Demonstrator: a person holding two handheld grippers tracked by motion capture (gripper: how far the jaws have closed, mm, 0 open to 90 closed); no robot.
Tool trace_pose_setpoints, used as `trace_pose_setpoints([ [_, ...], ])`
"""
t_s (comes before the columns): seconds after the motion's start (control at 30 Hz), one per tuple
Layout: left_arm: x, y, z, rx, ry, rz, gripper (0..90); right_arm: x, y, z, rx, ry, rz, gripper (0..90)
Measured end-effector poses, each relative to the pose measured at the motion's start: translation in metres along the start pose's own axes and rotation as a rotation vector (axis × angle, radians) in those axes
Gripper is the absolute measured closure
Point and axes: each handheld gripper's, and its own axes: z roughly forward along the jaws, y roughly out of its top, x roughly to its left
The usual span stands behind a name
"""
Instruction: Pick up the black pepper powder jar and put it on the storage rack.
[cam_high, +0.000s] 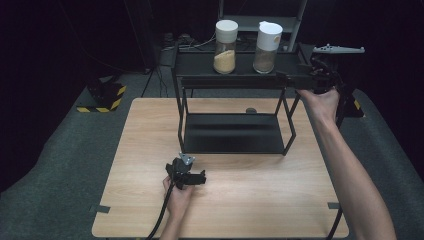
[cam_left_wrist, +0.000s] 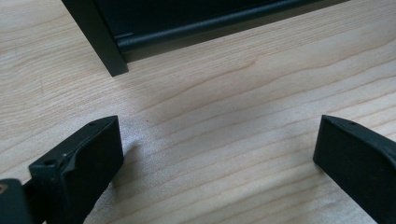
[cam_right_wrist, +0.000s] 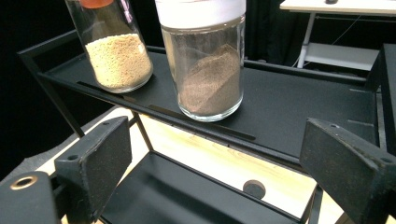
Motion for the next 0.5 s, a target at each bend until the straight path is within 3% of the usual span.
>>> trace_pose_setpoints([
  [0.5,0.0,0.0,0.0,-0.001,-0.001,-0.002,1.5,-0.002,-0.022,-0.015,-0.016,0.02,-0.005,9.0],
])
